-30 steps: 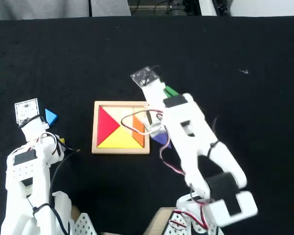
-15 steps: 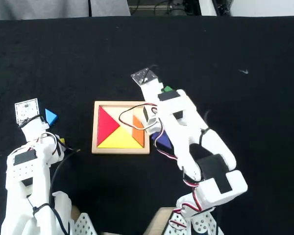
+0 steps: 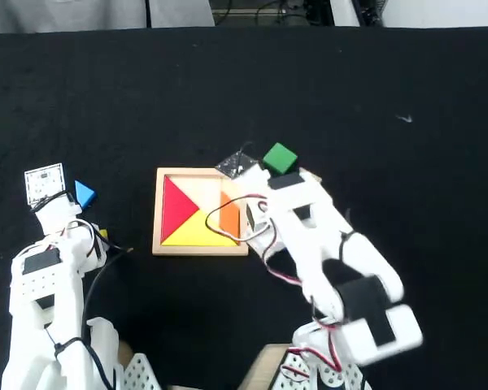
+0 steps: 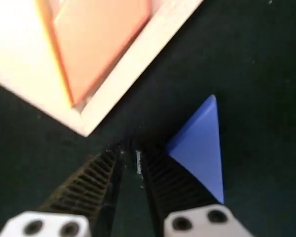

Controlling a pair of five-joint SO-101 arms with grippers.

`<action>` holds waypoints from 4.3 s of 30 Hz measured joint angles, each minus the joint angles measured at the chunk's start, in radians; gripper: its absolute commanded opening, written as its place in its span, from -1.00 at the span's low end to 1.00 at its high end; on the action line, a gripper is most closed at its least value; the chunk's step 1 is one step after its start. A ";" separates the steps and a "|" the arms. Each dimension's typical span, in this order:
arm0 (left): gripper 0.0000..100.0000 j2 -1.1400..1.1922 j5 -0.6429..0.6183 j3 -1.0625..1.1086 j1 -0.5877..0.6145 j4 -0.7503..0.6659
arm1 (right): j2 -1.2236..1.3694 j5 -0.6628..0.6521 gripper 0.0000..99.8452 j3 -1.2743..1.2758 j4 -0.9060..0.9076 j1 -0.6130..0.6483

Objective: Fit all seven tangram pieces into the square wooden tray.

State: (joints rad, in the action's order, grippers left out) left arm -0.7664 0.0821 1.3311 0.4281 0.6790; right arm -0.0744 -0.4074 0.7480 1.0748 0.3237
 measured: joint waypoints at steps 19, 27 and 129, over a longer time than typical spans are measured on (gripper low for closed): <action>-0.62 0.000 0.000 0.000 0.000 0.000 | -0.152 -0.264 -0.58 0.068 0.086 -0.026; -0.62 0.000 0.000 0.000 0.000 0.000 | -0.074 -0.267 -0.58 0.058 0.028 -0.026; -0.62 0.000 0.000 0.000 -0.002 0.000 | 0.014 -0.190 -0.55 0.055 -0.051 0.018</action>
State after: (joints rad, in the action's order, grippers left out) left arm -0.7664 0.0821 1.3311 0.4266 0.6790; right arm -0.0606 -0.5976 0.8032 1.0242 0.3422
